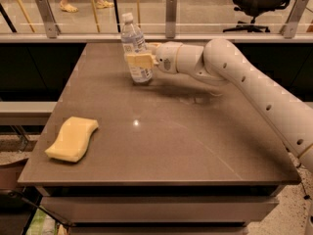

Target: Place blue plastic bottle upright

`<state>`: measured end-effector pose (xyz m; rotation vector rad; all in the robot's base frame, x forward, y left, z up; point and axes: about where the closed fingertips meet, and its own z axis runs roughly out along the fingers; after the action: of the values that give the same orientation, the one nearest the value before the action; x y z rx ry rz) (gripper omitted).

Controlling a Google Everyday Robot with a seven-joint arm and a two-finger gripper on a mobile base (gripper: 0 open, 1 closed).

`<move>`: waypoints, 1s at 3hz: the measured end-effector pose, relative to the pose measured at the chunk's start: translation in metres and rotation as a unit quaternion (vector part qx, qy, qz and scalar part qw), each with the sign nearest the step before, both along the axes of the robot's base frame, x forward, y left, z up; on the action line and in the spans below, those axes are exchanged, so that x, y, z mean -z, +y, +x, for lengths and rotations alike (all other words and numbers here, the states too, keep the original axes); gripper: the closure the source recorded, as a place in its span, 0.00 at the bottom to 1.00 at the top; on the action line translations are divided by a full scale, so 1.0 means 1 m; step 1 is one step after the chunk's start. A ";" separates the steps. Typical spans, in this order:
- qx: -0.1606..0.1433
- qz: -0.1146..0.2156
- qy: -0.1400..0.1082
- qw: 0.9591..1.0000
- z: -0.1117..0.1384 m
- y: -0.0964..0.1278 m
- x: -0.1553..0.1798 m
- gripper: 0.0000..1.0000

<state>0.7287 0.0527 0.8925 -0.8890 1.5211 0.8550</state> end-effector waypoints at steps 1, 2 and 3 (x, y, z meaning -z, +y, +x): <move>0.000 0.000 0.000 1.000 0.000 0.000 0.000 1.00; 0.000 0.000 0.000 1.000 0.000 0.000 0.000 1.00; 0.000 0.000 0.000 1.000 0.000 0.000 0.000 1.00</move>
Offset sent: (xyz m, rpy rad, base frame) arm 0.0004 -0.0172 -0.0580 0.2756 0.0644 -0.0269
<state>0.7287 0.0529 0.8925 -0.8889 1.5209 0.8556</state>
